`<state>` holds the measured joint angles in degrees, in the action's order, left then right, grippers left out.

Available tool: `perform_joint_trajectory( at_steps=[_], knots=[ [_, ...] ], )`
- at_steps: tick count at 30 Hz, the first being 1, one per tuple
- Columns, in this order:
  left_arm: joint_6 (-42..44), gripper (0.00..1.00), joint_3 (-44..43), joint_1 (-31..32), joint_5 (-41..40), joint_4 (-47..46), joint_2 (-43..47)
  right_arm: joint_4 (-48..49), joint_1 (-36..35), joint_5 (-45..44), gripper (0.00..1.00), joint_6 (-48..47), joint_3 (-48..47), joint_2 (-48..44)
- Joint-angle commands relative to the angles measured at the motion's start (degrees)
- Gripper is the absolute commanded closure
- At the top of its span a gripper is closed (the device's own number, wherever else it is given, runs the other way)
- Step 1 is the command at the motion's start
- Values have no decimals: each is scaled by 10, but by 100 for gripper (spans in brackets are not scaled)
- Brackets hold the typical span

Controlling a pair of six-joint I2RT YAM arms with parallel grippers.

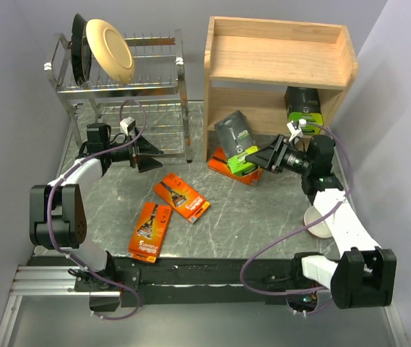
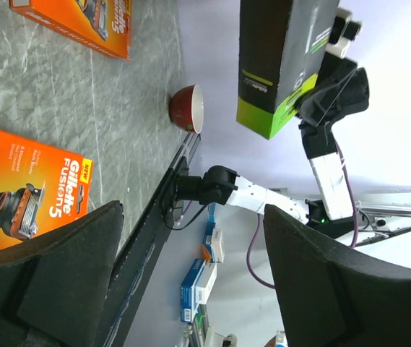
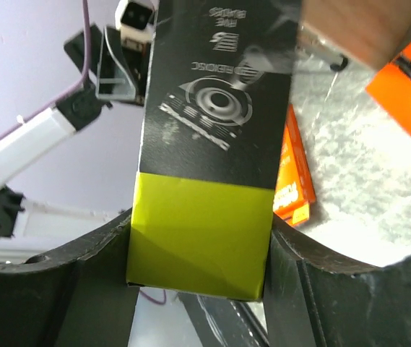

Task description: Place and organize the shaving razors onto the shelf

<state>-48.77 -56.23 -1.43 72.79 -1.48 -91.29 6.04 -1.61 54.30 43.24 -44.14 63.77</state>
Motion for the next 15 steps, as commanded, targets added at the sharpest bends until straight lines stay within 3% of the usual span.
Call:
perform_joint_trajectory(
  at_steps=[1, 8, 15],
  knots=[
    [5, 16, -11, -2, 16, -24, 2, 93, -1, -17, 94, 30, -84, 39],
    [9, 16, 4, -2, 14, -24, 13, 96, -2, -48, 94, 60, -134, 81],
    [30, 16, 9, -2, 5, -5, 21, 37, -37, -147, 89, 88, -160, 89]
  ],
)
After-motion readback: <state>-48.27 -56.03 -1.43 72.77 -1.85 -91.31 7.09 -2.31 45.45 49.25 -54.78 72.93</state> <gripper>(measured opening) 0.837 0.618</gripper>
